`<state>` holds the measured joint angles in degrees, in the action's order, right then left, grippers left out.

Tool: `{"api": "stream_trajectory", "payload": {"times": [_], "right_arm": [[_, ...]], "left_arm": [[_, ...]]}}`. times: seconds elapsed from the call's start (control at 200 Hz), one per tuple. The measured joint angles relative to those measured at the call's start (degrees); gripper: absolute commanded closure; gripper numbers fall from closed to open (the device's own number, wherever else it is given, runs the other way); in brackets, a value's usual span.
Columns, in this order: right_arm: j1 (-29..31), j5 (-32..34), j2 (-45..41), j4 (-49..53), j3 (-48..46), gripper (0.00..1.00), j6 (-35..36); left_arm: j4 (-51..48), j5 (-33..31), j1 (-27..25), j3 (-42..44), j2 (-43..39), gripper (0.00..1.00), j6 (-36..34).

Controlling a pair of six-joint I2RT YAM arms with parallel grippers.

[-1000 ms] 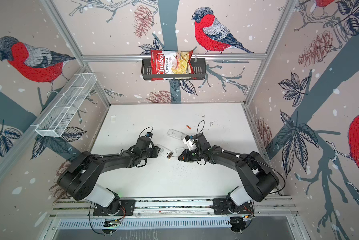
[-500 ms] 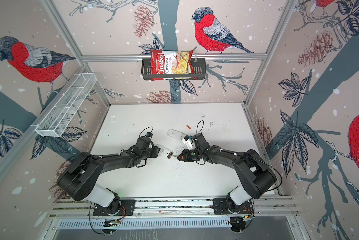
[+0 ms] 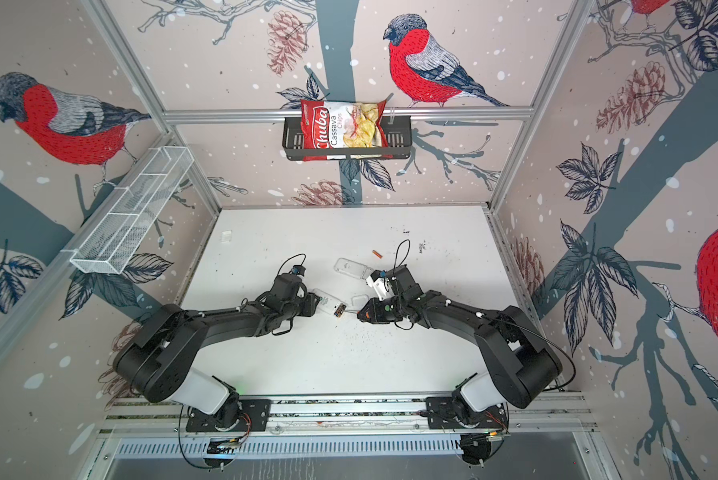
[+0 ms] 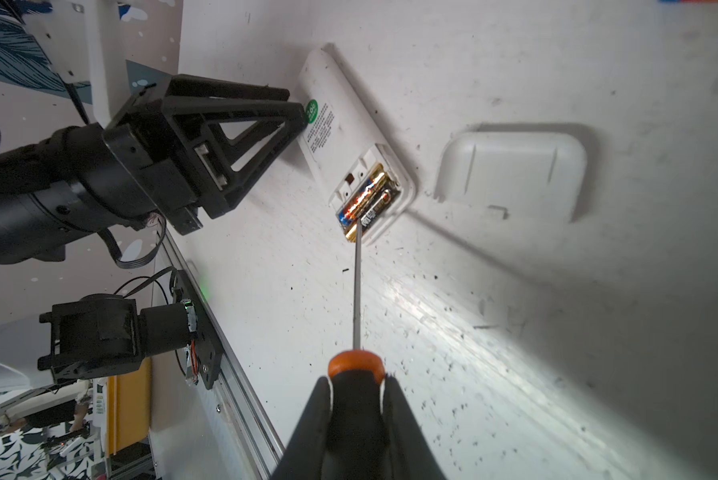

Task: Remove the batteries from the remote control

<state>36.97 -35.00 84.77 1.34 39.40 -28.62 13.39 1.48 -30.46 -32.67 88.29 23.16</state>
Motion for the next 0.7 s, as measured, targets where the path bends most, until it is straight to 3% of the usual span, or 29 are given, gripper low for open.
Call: {"api": "stream_trajectory", "payload": {"times": [0.7], "right_arm": [[-0.2,-1.6,3.3,-1.8,-0.2,1.0,-0.3]], "left_arm": [[0.6,-0.1,0.0,0.1,0.2,0.57,0.5]]}}
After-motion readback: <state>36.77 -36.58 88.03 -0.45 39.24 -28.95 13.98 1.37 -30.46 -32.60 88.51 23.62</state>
